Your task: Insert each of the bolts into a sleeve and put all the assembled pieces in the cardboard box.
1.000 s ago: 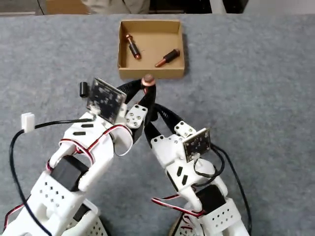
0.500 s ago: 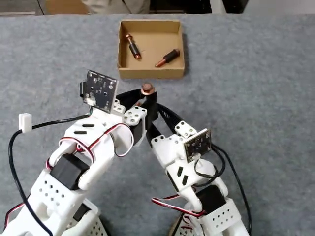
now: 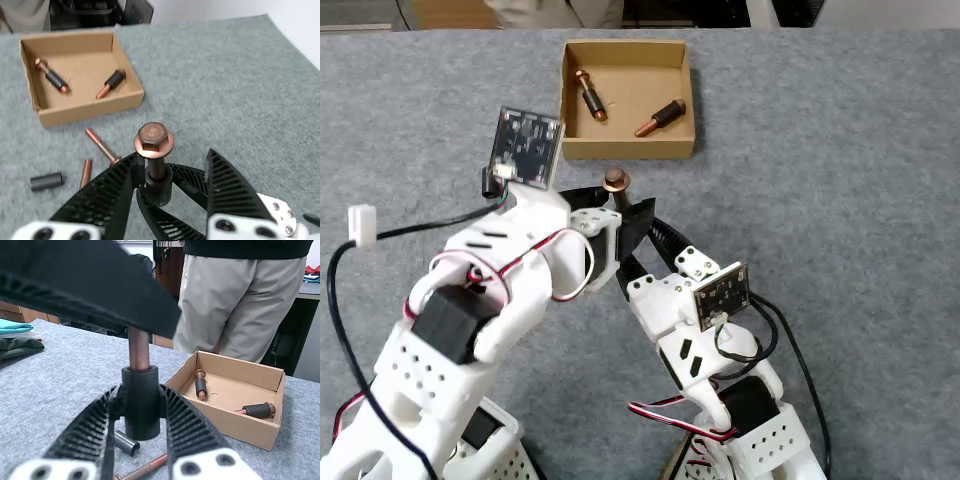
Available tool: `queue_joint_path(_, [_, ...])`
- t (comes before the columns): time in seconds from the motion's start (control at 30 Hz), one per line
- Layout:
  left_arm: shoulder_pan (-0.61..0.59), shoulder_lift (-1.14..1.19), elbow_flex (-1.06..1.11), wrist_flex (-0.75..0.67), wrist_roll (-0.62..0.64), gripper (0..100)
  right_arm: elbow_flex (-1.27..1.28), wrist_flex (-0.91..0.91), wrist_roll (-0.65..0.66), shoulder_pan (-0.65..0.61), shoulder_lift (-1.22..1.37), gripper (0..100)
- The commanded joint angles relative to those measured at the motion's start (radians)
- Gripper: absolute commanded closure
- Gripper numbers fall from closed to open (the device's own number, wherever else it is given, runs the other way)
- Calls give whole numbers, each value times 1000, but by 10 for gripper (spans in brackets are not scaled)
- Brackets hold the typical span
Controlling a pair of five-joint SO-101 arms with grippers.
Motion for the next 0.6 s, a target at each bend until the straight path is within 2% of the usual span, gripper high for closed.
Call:
queue_joint_path(0.0, [-15,44,-126,61,23,784,-8,-23,-8,30,-119,997])
queue_joint_path(0.3, [-5,85,-232,153,20,784,-12,-32,-8,31,-119,997])
queue_joint_path(0.57, [-15,85,-244,153,21,764,-24,-32,-8,31,-119,997])
